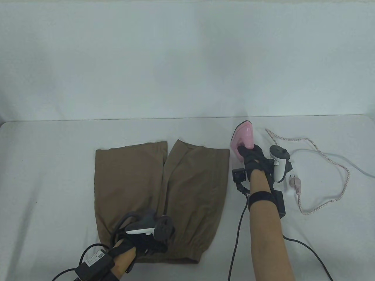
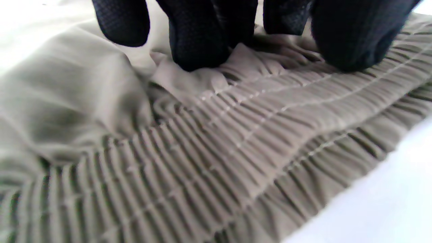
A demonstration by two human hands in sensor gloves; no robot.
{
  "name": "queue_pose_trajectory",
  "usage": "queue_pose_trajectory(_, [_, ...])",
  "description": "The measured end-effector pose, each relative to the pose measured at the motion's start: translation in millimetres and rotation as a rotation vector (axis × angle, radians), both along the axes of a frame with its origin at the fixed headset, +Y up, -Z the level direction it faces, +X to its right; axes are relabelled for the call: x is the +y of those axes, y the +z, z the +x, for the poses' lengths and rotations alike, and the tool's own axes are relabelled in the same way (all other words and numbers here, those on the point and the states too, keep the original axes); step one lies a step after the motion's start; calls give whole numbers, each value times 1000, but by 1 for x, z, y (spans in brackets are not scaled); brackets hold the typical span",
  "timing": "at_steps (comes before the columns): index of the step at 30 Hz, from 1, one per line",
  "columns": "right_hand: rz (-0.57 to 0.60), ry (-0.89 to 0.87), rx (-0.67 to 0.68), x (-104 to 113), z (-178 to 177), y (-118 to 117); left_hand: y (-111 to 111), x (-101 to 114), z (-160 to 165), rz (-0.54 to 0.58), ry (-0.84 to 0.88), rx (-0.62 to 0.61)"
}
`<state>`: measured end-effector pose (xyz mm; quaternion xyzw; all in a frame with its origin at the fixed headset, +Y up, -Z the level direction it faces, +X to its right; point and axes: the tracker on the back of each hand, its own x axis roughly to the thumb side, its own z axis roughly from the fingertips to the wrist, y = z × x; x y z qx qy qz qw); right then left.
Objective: Iron shorts with electric iron on table
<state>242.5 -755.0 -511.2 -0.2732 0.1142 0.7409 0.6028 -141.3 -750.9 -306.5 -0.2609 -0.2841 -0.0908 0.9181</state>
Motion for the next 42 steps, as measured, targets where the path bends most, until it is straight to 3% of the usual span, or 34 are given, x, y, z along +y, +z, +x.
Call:
queue_pose_trajectory(11, [162, -92, -132, -4, -3, -4, -2, 0, -3, -7, 10, 12])
queue_pose_trajectory(16, [235, -223, -67, 2, 5, -2, -2, 0, -3, -7, 10, 13])
queue_pose_trajectory(19, [271, -189, -22, 12, 7, 0, -2, 0, -3, -7, 10, 13])
queue_pose_trajectory(26, [276, 62, 148, 47, 2, 4, -2, 0, -3, -6, 9, 16])
queue_pose_trajectory(32, [277, 448, 308, 78, -30, 5, -2, 0, -3, -5, 8, 14])
queue_pose_trajectory(42, [295, 843, 552, 80, -103, 1, -2, 0, -3, -4, 5, 14])
